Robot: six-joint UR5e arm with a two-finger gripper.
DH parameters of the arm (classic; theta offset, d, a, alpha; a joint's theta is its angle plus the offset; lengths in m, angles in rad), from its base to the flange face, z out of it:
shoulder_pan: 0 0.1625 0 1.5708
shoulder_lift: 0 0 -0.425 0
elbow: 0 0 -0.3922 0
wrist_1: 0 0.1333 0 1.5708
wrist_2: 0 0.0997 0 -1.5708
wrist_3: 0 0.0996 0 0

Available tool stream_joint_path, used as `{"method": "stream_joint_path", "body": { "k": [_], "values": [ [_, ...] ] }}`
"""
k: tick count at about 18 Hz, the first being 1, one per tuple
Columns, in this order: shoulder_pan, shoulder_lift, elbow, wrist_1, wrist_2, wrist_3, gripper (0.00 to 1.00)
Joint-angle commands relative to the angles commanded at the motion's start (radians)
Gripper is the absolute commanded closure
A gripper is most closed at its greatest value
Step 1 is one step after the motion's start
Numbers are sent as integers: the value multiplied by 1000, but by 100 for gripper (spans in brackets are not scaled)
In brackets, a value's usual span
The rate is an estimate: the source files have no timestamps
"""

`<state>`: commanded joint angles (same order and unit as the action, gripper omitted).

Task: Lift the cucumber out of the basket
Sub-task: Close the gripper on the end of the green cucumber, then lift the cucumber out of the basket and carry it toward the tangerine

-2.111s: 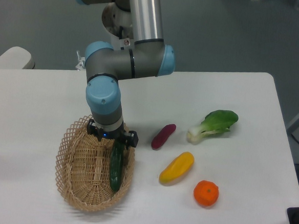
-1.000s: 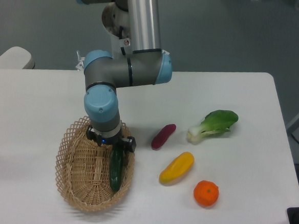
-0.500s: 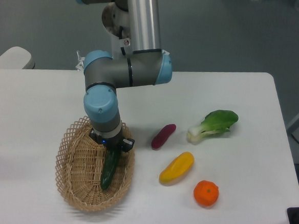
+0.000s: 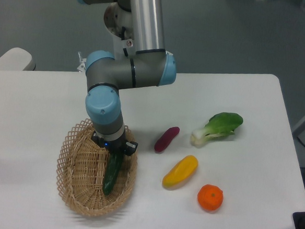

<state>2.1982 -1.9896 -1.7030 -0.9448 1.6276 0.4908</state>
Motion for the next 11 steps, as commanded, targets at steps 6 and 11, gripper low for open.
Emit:
{"method": "stream_joint_path", "body": {
  "k": [6,11],
  "values": [
    [60,11,182,-101,-2,115,71],
    [184,9,273,-183,-24,302,71]
  ]
}}
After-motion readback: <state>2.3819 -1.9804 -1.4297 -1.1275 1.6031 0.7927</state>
